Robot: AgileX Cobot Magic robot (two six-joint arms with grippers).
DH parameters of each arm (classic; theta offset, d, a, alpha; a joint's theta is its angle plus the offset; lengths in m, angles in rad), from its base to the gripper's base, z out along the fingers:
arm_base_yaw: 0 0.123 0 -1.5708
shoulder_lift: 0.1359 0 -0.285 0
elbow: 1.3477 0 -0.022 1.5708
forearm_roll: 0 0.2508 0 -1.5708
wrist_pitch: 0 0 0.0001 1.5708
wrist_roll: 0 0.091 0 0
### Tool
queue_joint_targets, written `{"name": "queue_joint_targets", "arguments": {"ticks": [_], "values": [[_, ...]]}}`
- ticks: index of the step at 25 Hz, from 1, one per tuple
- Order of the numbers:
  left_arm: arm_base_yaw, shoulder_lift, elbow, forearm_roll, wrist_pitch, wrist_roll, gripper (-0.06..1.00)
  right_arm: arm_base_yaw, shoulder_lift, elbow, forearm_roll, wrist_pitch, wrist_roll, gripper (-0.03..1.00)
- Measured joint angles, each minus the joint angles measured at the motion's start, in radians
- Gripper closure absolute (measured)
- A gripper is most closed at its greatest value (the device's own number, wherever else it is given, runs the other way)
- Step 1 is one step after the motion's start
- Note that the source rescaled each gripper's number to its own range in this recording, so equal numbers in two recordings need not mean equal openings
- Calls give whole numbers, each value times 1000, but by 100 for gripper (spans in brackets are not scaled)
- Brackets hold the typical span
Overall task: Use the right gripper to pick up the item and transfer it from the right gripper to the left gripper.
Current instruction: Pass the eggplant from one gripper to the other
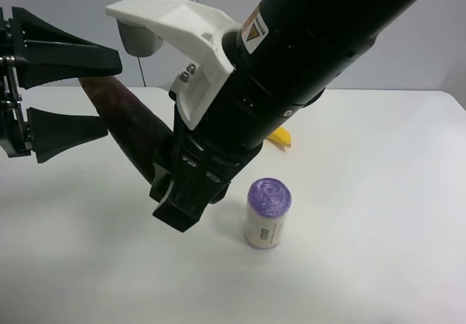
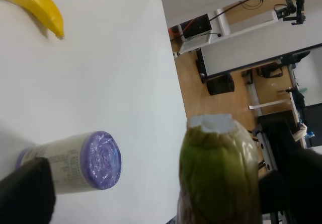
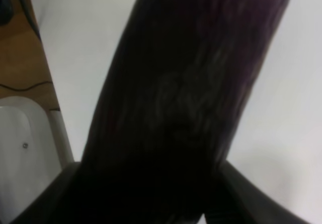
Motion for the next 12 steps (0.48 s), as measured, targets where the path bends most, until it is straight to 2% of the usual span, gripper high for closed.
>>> {"name": "queue_joint_targets", "arguments": {"ticks": [1,3,6,12], "values": [[0,0,0,0,-1,0,17,0,0,0,0,0,-1,96],[0,0,0,0,-1,0,42,0,0,0,0,0,-1,96],[0,0,-1,-13,10,-3,93,0,1,0,0,2,-1,97],[0,0,-7,-22,12,-4,93,0,1,0,0,0,-1,97]]}}
